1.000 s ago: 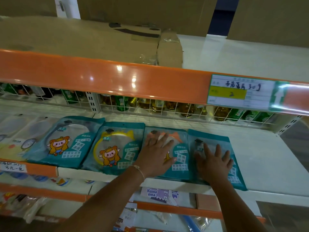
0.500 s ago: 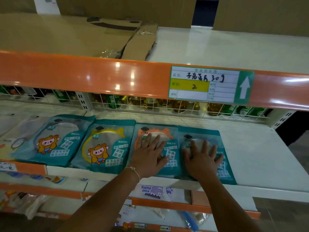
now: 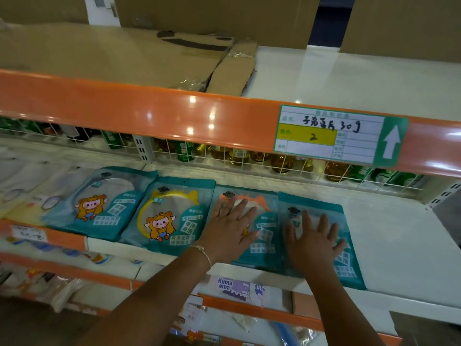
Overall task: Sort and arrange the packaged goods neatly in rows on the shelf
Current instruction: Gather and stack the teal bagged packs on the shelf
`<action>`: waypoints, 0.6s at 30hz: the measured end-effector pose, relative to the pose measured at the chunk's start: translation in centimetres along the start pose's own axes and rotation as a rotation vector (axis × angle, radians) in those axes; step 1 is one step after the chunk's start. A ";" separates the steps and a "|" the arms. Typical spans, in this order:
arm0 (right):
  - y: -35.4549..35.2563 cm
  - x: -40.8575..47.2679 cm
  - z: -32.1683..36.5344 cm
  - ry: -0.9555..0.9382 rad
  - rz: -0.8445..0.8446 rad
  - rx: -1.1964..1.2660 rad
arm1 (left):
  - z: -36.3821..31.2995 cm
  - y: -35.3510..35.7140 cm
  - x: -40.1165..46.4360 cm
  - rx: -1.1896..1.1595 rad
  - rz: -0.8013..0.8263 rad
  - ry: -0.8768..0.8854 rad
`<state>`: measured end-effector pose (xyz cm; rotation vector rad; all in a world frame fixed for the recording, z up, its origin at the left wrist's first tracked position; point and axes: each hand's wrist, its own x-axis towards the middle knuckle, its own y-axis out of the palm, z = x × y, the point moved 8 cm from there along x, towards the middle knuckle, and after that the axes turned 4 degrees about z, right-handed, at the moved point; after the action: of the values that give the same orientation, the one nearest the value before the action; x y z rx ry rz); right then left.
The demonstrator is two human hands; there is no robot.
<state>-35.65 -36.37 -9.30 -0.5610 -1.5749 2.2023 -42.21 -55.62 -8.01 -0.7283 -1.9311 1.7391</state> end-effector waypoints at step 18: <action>4.2 -6.6 24.3 -0.379 0.005 0.135 | 22.0 -5.5 -11.4 -0.150 -0.296 -0.308</action>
<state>-42.98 -60.51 -5.42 -0.1089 -1.5782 2.5046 -47.99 -80.13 -4.80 -0.2102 -2.2578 1.6072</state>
